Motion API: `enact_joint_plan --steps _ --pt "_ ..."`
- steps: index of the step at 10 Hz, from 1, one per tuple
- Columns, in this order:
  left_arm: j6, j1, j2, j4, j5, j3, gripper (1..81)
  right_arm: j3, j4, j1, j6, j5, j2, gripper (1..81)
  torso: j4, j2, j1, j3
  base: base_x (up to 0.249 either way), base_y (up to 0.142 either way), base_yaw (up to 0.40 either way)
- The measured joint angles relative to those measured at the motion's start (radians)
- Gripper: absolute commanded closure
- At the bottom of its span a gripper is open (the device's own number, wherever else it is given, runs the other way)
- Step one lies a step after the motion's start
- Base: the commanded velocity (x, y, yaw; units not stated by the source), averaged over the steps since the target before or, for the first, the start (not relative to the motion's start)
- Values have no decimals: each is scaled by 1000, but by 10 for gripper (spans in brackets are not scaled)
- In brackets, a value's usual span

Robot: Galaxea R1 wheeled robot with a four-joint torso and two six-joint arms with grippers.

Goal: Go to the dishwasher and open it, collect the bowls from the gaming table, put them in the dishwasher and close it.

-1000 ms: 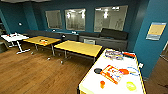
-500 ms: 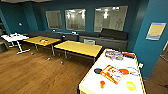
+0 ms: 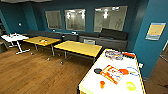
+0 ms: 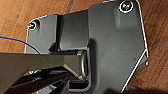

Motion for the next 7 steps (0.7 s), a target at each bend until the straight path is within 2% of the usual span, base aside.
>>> enact_joint_plan --steps 7 --pt "0 0 -2 0 2 -1 10 0 0 3 0 2 0 10 0 0 0 0 0 0 -228"
